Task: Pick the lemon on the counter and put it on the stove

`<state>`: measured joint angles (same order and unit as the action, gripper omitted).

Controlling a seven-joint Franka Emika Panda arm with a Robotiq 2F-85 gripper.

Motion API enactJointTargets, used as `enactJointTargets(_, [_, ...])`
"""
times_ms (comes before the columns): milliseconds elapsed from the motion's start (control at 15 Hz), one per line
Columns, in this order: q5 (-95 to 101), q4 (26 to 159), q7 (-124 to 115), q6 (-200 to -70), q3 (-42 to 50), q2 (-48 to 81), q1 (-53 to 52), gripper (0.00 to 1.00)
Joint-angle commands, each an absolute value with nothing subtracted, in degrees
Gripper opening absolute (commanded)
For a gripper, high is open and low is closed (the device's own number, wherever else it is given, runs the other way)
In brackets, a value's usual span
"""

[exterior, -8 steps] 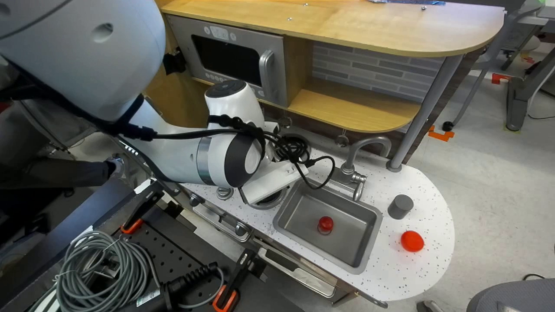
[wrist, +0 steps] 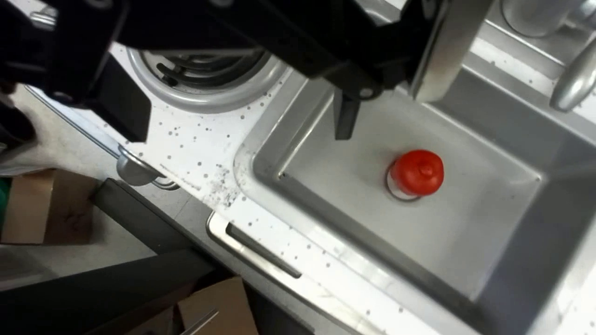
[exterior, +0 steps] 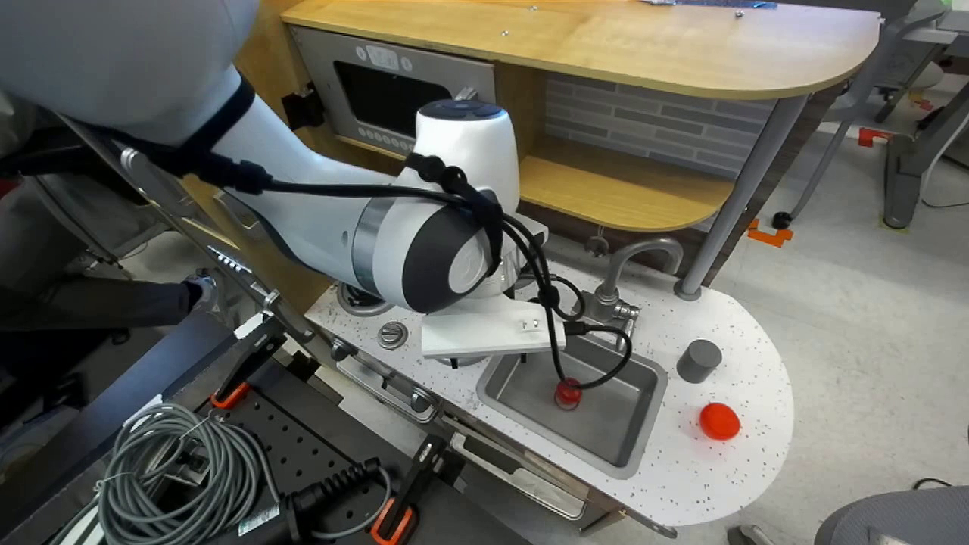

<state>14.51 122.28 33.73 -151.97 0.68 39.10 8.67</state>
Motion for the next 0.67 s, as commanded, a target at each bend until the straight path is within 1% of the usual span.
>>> enactJointTargets(0, [8.0, 127.3, 32.5, -147.0, -2.5, 31.5, 14.2, 1.00])
enactJointTargets(200, [0.6, 129.5, 33.6, -144.9, -4.0, 26.9, 18.6, 1.00])
enactJointTargets(333, [-4.9, 131.0, 34.8, -146.7, -4.7, 24.4, 21.5, 1.00])
enactJointTargets(400, [-0.9, 127.8, 33.7, -146.9, -2.6, 28.7, 17.9, 1.00])
enactJointTargets(600, [-1.5, 128.1, 34.3, -146.9, -2.4, 27.9, 18.4, 1.00])
